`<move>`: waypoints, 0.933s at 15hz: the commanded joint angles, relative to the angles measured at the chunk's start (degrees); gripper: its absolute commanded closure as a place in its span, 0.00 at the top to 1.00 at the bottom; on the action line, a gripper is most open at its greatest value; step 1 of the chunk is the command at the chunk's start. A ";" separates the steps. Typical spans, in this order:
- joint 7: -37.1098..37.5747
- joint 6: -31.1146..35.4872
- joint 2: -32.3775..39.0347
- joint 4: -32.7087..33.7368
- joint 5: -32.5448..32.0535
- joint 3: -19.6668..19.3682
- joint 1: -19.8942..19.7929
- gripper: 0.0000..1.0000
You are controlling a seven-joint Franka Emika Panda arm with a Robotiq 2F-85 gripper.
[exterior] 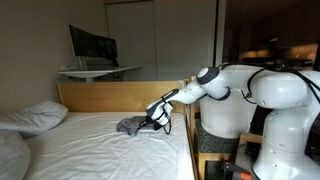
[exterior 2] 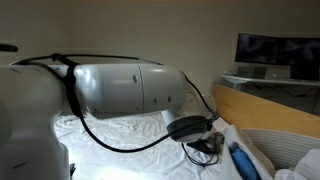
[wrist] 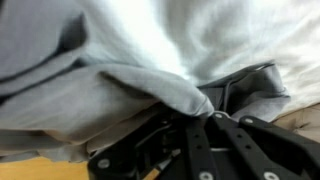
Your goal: Put the clothes on the bed in the laundry hamper
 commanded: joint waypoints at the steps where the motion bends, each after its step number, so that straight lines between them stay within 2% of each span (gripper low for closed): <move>1: -2.80 0.35 -0.01 -0.68 0.11 -0.75 0.17 0.07; 5: -3.29 -0.83 -0.08 2.72 -2.89 -2.32 2.22 0.07; 6: 1.45 -0.49 -0.36 2.65 -9.15 -2.50 2.04 0.08; 8: 2.38 -0.70 -1.85 2.72 -13.56 -2.64 2.10 0.08; 14: 4.50 -1.15 -6.20 2.05 -20.08 -2.37 2.34 0.07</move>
